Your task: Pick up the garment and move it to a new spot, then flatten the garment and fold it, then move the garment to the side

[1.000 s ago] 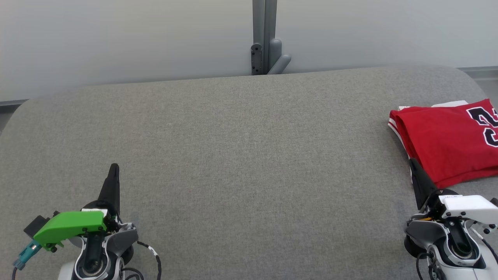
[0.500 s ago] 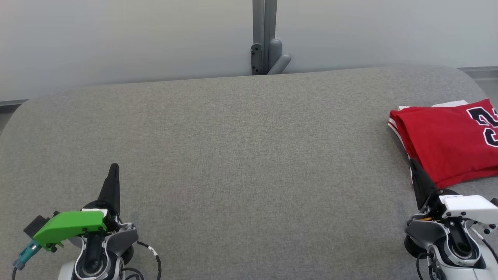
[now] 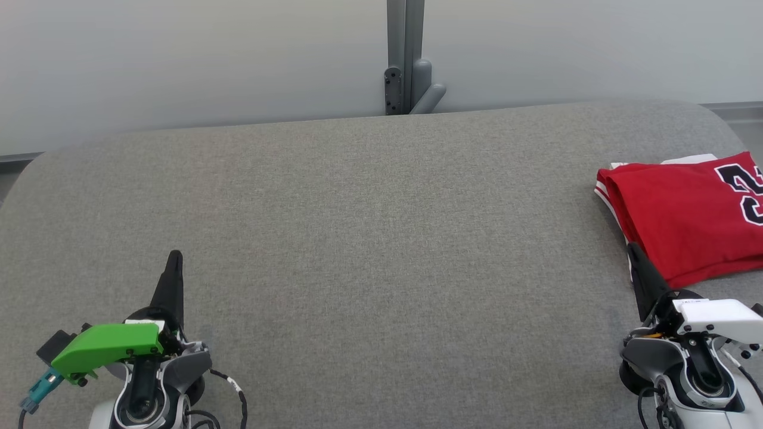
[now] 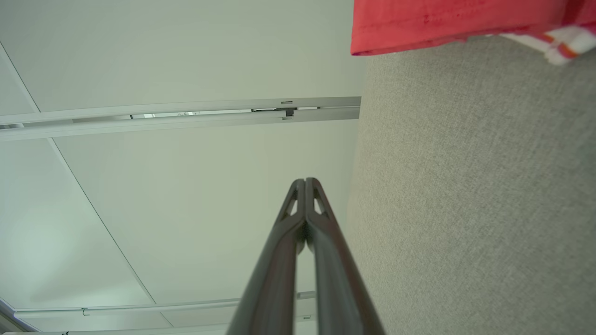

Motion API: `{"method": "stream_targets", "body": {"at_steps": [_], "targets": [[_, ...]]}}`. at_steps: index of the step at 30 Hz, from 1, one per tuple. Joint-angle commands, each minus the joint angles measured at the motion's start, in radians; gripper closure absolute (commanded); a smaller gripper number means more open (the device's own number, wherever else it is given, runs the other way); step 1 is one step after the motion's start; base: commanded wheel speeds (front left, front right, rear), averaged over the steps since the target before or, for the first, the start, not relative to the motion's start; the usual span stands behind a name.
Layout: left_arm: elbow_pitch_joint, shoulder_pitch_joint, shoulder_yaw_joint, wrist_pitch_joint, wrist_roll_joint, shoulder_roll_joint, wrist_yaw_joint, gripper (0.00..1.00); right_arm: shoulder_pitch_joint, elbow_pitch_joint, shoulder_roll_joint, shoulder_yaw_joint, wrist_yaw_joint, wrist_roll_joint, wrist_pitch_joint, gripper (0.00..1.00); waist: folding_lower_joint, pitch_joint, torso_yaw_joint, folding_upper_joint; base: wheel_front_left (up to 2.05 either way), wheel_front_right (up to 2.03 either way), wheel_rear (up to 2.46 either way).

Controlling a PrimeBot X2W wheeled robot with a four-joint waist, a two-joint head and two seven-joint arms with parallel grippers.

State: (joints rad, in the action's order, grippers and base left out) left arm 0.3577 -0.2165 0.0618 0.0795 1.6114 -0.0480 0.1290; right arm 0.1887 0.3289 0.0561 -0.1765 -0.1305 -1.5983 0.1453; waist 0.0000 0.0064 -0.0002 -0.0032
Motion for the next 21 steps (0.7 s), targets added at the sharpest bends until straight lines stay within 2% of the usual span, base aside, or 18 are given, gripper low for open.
{"method": "stream_targets", "body": {"at_steps": [1, 21], "targets": [[0.001, -0.014, 0.002, 0.002, 0.002, -0.004, 0.005, 1.0, 0.007, 0.002, 0.0, -0.003, 0.0, 0.002, 0.005, 1.0, 0.0, 0.0, 0.0, 0.0032, 0.0, 0.0, 0.0], [0.0, -0.014, 0.002, 0.002, 0.003, -0.004, 0.005, 1.0, 0.008, 0.002, -0.001, -0.005, 0.0, 0.004, 0.005, 1.0, 0.0, 0.0, 0.0, 0.0032, 0.0, 0.0, 0.0]]}}
